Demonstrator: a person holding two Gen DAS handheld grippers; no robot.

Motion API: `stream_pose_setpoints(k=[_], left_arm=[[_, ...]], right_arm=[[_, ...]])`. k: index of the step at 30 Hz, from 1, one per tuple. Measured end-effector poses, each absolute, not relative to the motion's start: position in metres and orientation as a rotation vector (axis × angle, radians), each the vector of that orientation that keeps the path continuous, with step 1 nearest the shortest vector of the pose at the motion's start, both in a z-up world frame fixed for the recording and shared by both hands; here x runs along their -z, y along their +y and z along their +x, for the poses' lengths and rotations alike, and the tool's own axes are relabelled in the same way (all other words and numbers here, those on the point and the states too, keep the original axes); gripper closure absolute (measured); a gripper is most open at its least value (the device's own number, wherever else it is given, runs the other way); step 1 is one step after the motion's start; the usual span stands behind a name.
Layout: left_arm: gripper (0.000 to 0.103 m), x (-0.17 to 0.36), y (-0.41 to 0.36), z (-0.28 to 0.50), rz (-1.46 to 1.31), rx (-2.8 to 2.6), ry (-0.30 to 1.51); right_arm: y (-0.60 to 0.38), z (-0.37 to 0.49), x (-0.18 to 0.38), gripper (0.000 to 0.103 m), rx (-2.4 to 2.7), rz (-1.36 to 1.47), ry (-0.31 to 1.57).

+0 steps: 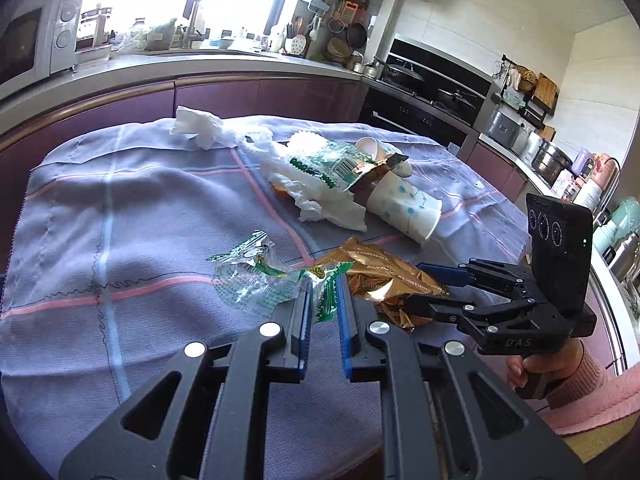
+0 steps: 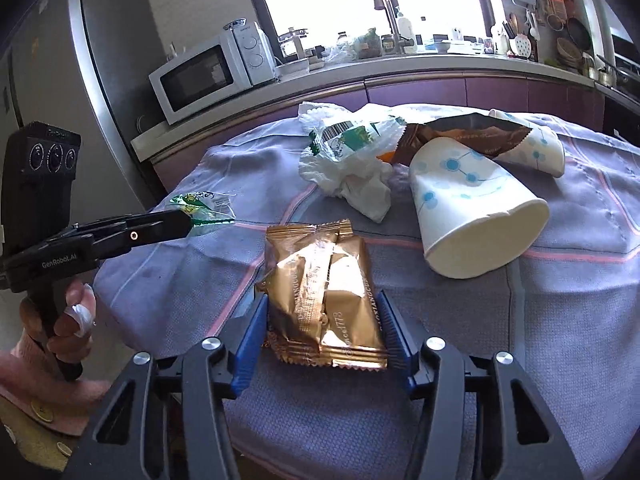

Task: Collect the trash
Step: 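Carry both wrappers to the teal bin and open both grippers over it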

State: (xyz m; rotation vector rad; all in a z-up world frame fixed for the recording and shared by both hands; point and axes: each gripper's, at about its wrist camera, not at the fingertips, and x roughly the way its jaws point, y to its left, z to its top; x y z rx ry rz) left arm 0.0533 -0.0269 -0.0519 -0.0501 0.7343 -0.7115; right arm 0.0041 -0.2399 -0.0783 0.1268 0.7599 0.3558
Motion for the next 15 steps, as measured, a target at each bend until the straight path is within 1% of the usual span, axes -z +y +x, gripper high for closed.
stream_pose_setpoints(k=[1,2,9,15], left_arm=[[0.091,0.053,-0.023,0.052,-0.053,0.705,0.732],[0.091,0.053,-0.019,0.051,-0.055,0.698,0.729],[0.091,0.046,0.014,0.043,-0.06,0.621,0.694],[0.091,0.032,0.071,0.034,-0.073,0.479,0.635]], right_arm=[[-0.241,0.003,0.078,0.055,-0.359,0.126,0.757],[-0.241,0.003,0.077,0.08,-0.385,0.145,0.758],[-0.227,0.003,0.062,0.079,-0.44,0.146,0.733],[-0.175,0.02,0.035,0.079,-0.635,0.094,0.698]])
